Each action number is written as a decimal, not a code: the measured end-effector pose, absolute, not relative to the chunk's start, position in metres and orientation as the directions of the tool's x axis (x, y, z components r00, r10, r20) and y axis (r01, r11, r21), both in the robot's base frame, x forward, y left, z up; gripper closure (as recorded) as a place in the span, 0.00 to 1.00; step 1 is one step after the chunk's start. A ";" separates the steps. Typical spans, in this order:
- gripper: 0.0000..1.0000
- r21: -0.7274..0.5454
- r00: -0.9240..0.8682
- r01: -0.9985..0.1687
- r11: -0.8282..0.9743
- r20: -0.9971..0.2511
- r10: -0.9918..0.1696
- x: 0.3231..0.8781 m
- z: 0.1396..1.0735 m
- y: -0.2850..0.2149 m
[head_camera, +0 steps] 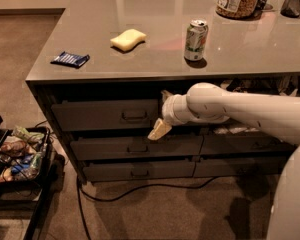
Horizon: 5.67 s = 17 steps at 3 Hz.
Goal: Open top drawer
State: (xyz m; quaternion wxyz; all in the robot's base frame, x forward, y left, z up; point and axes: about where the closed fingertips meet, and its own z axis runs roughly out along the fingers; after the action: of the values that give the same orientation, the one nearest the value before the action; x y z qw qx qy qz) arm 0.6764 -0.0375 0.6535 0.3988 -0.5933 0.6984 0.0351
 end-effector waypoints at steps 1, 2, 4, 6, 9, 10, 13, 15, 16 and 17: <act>0.00 -0.427 0.016 -0.854 0.298 -0.594 -0.805 0.679 0.655 -0.041; 0.00 -0.411 -0.015 -0.856 0.315 -0.589 -0.808 0.669 0.650 -0.052; 0.00 -0.409 -0.021 -0.856 0.316 -0.584 -0.812 0.667 0.649 -0.053; 0.00 -0.447 0.013 -0.842 0.303 -0.577 -0.816 0.673 0.661 -0.051; 0.00 -0.390 -0.038 -0.875 0.285 -0.532 -0.846 0.708 0.639 -0.052; 0.00 -0.390 -0.038 -0.876 0.285 -0.532 -0.846 0.708 0.639 -0.052; 0.65 -0.390 -0.038 -0.876 0.285 -0.532 -0.846 0.708 0.639 -0.052; 0.92 -0.390 -0.038 -0.876 0.285 -0.532 -0.846 0.708 0.639 -0.052; 1.00 -0.390 -0.038 -0.876 0.285 -0.532 -0.846 0.708 0.639 -0.052; 0.86 -0.393 -0.034 -0.876 0.281 -0.530 -0.847 0.708 0.640 -0.051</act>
Offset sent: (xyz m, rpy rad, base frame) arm -0.0032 -0.0243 0.0069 -0.0179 0.0003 -0.0438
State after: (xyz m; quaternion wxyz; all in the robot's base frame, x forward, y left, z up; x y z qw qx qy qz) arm 0.7078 -0.0513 0.6396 0.3520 -0.5993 0.7187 0.0202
